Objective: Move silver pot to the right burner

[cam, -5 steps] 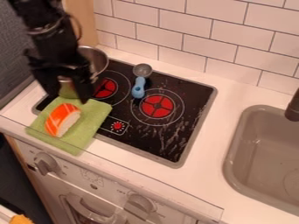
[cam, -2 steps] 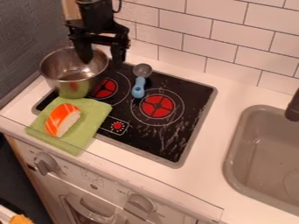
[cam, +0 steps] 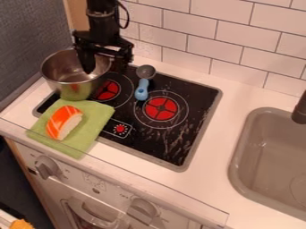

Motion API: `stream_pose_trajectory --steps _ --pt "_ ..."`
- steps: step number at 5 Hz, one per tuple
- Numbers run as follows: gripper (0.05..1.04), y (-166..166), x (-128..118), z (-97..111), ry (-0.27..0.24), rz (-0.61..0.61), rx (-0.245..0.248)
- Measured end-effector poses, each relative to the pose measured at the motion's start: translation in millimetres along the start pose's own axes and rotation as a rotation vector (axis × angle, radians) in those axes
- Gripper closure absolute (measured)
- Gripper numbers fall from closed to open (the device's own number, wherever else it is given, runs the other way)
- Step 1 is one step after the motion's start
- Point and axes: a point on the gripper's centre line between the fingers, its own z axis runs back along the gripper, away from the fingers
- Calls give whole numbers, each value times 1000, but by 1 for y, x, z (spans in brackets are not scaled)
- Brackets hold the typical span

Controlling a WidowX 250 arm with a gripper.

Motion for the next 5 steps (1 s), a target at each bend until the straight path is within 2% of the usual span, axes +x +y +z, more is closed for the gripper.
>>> stream_pose_trajectory --steps 1,2,3,4,5 --pt "427 -1 -1 -6 14 -1 -2" --pt "751 -1 -2 -8 18 -1 -4" --pt "947 0 -2 -10 23 2 2" --pt "1001 1 -4 -12 43 -2 -1" --pt "1002 6 -2 -3 55 -11 -50"
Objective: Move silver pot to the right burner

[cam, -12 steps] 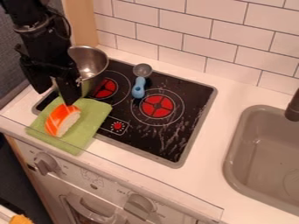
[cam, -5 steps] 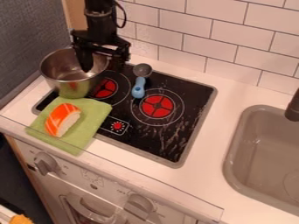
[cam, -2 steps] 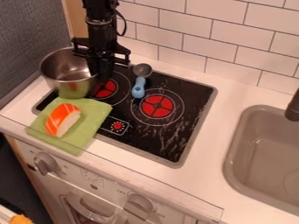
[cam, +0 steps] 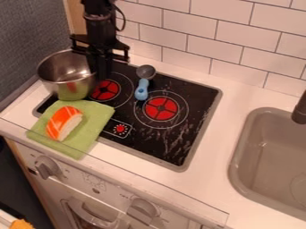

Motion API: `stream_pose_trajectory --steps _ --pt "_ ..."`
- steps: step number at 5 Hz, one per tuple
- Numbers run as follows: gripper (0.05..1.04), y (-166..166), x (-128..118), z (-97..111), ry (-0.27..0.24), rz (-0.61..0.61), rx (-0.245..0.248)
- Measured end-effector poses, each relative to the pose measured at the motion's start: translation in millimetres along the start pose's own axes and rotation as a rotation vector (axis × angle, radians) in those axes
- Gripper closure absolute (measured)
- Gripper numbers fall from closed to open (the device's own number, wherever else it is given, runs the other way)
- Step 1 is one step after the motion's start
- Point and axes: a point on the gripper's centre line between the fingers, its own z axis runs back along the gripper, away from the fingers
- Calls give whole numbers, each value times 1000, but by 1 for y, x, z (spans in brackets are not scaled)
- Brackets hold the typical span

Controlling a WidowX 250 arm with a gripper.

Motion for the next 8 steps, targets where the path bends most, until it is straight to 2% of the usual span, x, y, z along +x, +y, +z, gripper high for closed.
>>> stream_pose_trajectory --steps 1,2,3,4,5,6,7,8 --pt "1006 -13 2 40 -78 -41 -73" --pt "1014 -60 0 77 -155 -186 -130" --pt "1014 -107 -18 70 -141 -366 -104" --pt "1014 -157 -36 56 -121 -489 -63" --pt "1014 -174 -36 52 -124 -519 -37" --pt "1014 -176 -26 44 -97 -495 -33" --pt "972 -175 -24 39 -56 -490 -24" --pt "798 -173 -27 38 -23 -529 -11"
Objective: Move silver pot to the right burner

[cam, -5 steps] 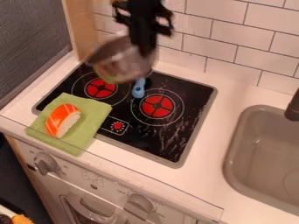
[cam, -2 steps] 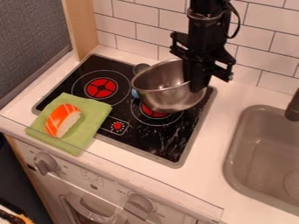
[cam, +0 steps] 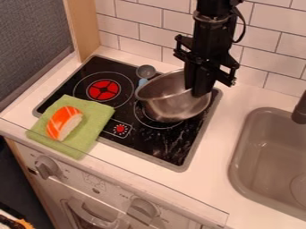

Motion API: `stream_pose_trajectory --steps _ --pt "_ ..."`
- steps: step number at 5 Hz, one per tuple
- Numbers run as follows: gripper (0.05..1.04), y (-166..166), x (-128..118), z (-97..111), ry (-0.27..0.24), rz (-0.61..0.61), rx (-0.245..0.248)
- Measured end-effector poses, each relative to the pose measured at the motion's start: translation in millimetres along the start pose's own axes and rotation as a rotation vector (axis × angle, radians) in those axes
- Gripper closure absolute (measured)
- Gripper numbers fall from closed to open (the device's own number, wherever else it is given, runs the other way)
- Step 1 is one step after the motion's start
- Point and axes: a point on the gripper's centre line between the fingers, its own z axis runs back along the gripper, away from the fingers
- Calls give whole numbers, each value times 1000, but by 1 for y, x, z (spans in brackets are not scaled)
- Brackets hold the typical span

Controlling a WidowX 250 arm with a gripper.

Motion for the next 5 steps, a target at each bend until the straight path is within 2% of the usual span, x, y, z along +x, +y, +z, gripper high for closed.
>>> stream_pose_trajectory --steps 2,3,4,5 --pt "207 -3 -2 0 14 -28 -18" --pt "75 -12 -4 5 13 -5 -86" --pt "79 8 -13 32 -75 205 -142" --pt "83 23 -29 35 -77 336 -184"
